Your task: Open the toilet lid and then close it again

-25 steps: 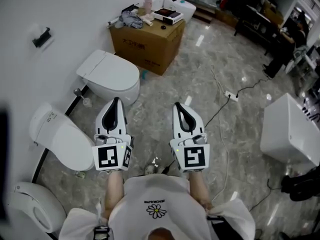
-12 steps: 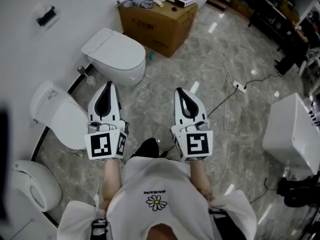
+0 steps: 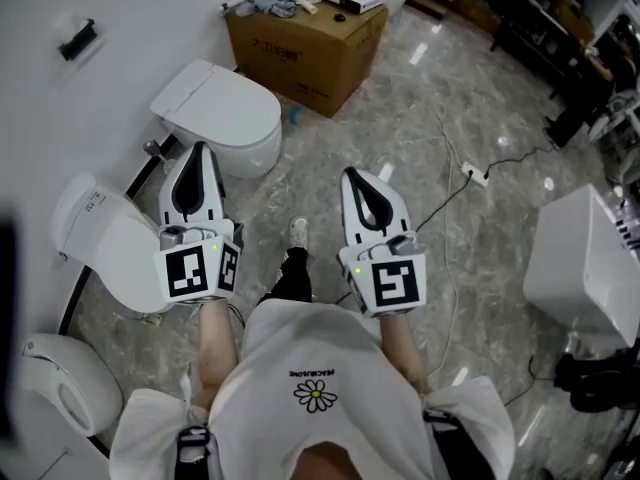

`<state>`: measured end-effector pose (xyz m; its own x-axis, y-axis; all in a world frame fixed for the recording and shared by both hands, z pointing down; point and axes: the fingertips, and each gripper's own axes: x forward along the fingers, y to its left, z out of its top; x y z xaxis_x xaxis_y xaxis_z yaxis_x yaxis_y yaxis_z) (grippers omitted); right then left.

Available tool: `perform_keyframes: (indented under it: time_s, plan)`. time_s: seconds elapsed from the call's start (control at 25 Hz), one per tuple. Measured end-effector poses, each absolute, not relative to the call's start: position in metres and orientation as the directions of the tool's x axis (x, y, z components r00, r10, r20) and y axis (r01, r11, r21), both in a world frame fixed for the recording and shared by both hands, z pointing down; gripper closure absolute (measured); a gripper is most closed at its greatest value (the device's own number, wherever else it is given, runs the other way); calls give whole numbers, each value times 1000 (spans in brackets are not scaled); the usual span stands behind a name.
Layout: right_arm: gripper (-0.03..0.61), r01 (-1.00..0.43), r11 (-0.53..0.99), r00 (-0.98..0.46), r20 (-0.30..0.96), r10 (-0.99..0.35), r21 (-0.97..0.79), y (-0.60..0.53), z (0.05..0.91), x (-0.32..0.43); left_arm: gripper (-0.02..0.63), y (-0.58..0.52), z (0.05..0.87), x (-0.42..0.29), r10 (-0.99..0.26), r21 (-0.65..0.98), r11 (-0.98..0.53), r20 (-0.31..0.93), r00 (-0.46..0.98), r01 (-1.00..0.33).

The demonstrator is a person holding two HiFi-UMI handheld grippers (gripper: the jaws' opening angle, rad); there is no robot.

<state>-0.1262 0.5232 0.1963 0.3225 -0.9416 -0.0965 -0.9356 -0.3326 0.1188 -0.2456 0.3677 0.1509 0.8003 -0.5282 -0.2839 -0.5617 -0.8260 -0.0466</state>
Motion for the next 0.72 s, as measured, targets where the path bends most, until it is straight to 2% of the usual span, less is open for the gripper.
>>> perform_keyframes:
  time_s: [0.28,0.52,0.72]
  plan:
    - [548,-927,-340,327,-101,-939,158,481,192,-83,589,323,158,-195,-515,-53,-834,-283,809,-549]
    - [548,-924,-377,376,-31,-926,69,429,215,-24,589,270,173,-140,-510,-55,-839,-267,818,-541]
    - [548,-923,-375,377,5,-926,89,364,218,27,589,213,168,-86,-496,-68,-843,-286,820,-534]
